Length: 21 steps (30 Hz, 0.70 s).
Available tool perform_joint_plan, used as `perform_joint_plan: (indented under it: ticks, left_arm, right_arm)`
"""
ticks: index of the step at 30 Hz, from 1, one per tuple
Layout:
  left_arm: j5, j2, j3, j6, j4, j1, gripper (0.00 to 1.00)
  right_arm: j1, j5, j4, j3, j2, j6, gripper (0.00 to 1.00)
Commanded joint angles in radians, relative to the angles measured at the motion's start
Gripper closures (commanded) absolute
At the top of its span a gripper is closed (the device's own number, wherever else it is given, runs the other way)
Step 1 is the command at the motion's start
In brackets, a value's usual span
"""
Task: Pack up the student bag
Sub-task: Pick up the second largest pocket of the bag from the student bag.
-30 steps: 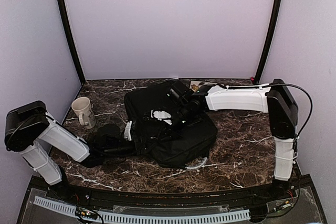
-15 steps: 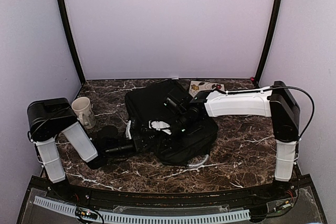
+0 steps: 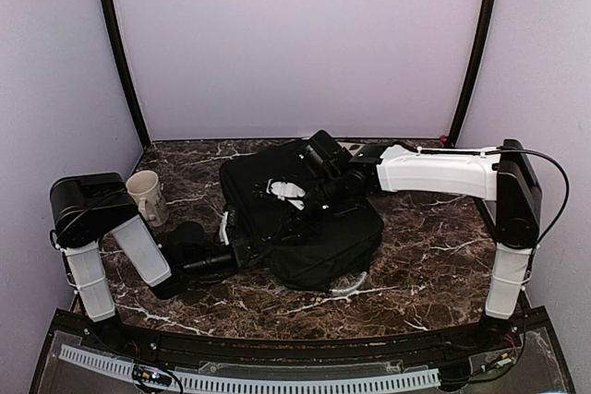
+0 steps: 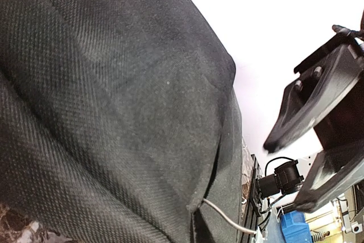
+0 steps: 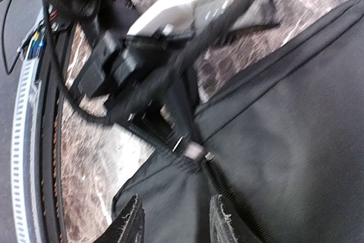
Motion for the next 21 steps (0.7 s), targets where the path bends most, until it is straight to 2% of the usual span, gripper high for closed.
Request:
perform_joint_plan:
  ticks: [1, 10, 21]
  left_arm:
    - [-0.004, -0.005, -0.005, 0.013, 0.119, 0.008, 1.0]
    - [-0.01, -0.002, -0.008, -0.012, 0.145, 0.008, 1.0]
    - [-0.009, -0.009, -0.012, -0.013, 0.146, 0.008, 1.0]
  right_arm:
    - [0.022, 0.067, 0.084, 0.036, 0.006, 0.024, 0.59]
    - [0.076, 0.135, 0.121, 0.044, 0.04, -0.004, 0.5]
    - [0.096, 0.206, 0.168, 0.057, 0.088, 0.062, 0.49]
